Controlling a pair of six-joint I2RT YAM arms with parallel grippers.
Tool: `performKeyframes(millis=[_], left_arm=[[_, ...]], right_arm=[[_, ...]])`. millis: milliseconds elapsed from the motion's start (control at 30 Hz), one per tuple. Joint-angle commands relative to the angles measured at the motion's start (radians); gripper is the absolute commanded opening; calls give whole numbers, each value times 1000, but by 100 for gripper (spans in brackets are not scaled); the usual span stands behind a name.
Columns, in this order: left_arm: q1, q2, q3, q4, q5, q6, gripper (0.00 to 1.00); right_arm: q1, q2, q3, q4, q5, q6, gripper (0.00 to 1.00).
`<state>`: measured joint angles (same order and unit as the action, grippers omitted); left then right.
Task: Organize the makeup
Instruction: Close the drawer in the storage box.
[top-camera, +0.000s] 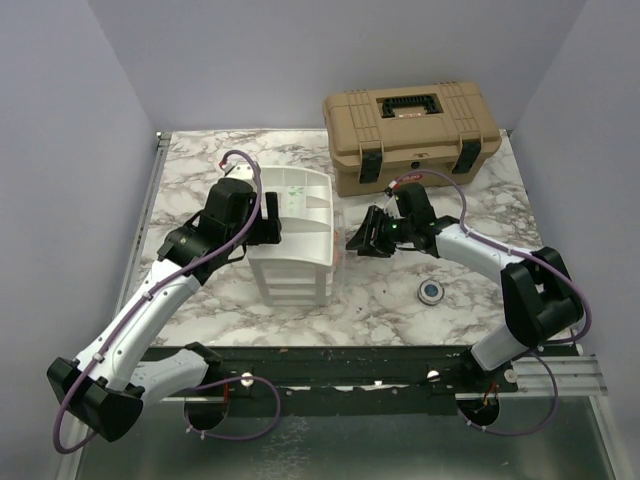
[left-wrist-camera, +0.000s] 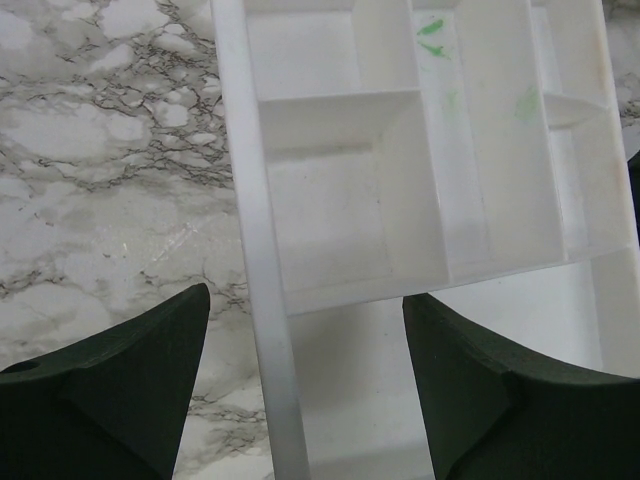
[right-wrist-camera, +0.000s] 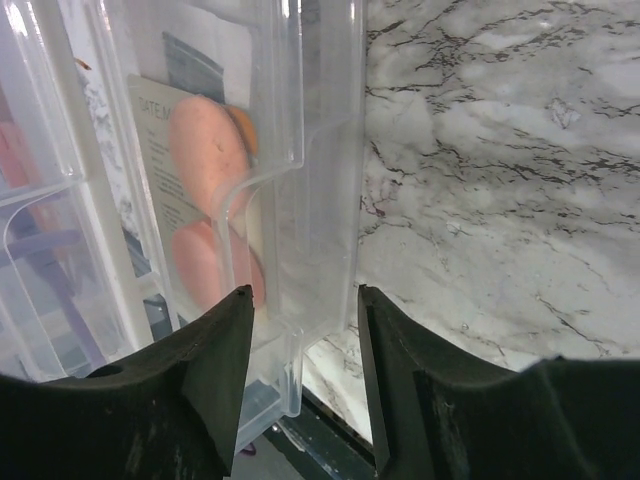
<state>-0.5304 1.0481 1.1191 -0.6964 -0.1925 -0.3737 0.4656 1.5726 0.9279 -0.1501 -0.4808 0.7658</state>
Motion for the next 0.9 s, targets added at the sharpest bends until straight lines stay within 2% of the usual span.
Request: performKeyframes(millis=[0,233,600,867], left_arm=[[1,8,16,23,36,6,80],[1,30,0,62,141,34,79],[1,70,-16,144,324,43,79],[1,121,-6,195,383,36,79]], right_arm=[[1,-28,10,-41,68,-20,52],[2,6,-2,96,-106,-1,51],[2,32,-10,136,-155,-5,51],[2,33,-38,213,-160,38,50]])
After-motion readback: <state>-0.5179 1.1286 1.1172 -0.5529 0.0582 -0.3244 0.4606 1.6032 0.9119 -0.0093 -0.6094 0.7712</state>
